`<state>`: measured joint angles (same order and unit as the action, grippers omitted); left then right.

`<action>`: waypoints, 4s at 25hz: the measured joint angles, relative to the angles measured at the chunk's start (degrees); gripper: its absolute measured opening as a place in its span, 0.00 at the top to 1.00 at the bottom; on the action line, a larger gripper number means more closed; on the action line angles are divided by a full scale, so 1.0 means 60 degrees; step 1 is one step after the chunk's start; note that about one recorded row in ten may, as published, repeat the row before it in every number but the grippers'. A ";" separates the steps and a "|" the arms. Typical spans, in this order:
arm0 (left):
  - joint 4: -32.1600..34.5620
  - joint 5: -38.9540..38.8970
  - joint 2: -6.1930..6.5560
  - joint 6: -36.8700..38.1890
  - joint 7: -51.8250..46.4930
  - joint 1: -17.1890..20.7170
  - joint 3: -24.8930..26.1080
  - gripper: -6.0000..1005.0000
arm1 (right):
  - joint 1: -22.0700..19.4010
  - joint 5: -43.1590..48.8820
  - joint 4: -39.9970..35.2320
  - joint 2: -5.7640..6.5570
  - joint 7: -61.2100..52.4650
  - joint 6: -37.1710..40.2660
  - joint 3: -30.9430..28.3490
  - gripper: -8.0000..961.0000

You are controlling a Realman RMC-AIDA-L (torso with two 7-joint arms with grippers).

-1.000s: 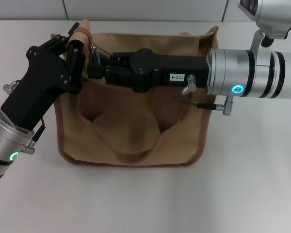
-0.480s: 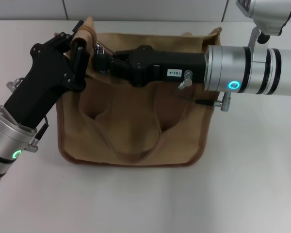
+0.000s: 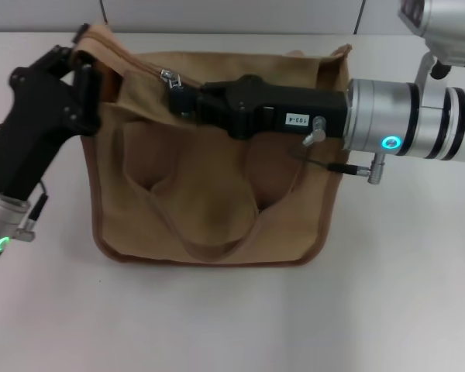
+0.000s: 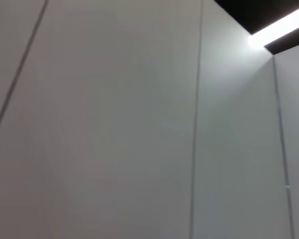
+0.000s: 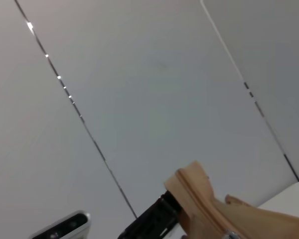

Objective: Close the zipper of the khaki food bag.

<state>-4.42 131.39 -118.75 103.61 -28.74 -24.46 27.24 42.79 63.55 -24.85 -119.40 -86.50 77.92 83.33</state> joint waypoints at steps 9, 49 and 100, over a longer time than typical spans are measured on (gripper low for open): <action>0.0302 0.0001 0.0021 -0.0192 0.0000 0.0378 0.0664 0.97 | -0.0449 0.0052 0.0003 0.0093 0.0007 -0.0010 -0.0501 0.99; 0.1644 0.0071 0.0094 0.0489 -0.0108 0.1735 -0.0152 0.67 | -0.2857 0.0059 0.0173 0.0100 0.1270 0.1046 -0.3792 0.75; 0.4793 0.0684 0.0298 0.1525 -0.2578 0.1117 -0.8253 0.22 | -0.1954 0.5333 -0.0129 0.0037 0.4276 0.2657 -0.1147 0.14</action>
<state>24.34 135.49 -116.96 112.76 -44.21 -17.75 -22.27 31.07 95.55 -25.63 -119.18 -60.85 93.87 76.45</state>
